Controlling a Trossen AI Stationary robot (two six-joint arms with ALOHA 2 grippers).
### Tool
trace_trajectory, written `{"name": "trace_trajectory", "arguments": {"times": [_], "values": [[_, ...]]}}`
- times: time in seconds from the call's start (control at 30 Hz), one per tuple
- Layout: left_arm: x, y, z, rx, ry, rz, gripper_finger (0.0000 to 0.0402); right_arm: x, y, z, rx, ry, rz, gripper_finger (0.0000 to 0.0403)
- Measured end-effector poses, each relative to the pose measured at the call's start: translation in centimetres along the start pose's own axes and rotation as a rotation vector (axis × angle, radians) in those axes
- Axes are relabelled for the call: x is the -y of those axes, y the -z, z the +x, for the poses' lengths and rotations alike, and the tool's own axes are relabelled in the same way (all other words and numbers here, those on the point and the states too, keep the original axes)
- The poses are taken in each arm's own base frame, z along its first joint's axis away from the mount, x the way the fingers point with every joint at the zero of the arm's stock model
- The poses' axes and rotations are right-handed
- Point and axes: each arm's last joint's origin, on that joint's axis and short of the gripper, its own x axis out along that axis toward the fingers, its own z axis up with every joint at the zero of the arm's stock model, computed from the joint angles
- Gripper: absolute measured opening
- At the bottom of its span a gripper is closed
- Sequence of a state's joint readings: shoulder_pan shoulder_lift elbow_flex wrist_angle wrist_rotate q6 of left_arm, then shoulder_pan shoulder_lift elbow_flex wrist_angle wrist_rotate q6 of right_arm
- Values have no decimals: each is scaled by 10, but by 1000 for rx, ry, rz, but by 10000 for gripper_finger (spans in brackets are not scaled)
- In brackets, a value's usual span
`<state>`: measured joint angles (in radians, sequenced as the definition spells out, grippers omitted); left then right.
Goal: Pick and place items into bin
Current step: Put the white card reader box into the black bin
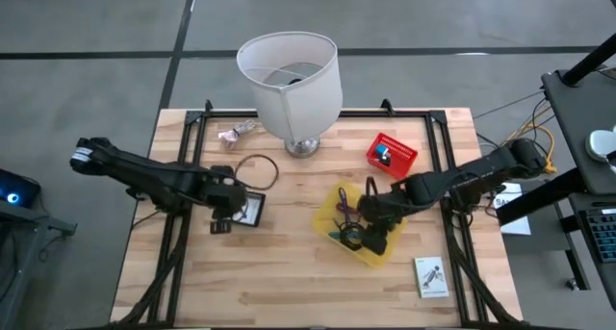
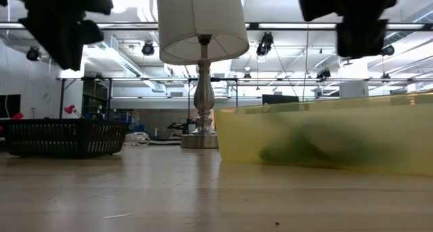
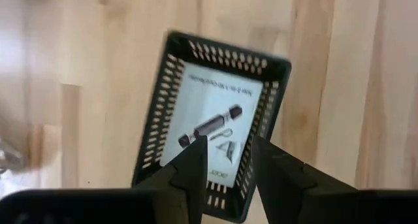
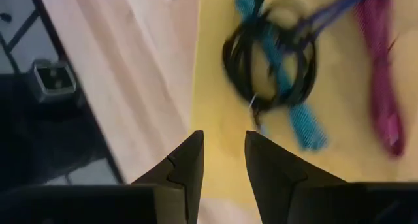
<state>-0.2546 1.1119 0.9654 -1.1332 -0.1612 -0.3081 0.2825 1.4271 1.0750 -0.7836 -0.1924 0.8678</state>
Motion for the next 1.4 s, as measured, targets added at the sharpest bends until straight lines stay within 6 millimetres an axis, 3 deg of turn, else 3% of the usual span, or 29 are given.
{"name": "trace_trajectory", "arguments": {"times": [0.2, 0.4, 0.6, 0.73, 0.97, 1.2, 1.4], "values": [[-9, 14, -21, 119, -6, -99, 102, -16, 38, 5, -156, 38, 147, 100], [-16, 24, -37, 205, 14, -170, 102, -33, 86, 7, -212, 148, 418, 100], [-18, 28, -43, 243, 26, -177, 102, -36, 138, -4, 1, 285, 681, 100], [-19, 28, -42, 246, 9, -178, 103, -37, 161, -6, 63, 294, 739, 100], [-17, 25, -39, 228, 3, -175, 103, -40, 172, 0, -26, 332, 674, 100], [-15, 21, -33, 200, -8, -168, 103, -28, 188, -2, -116, 507, 717, 100], [-14, 19, -30, 184, -14, -164, 103, -28, 190, 0, -97, 465, 546, 100]]}}
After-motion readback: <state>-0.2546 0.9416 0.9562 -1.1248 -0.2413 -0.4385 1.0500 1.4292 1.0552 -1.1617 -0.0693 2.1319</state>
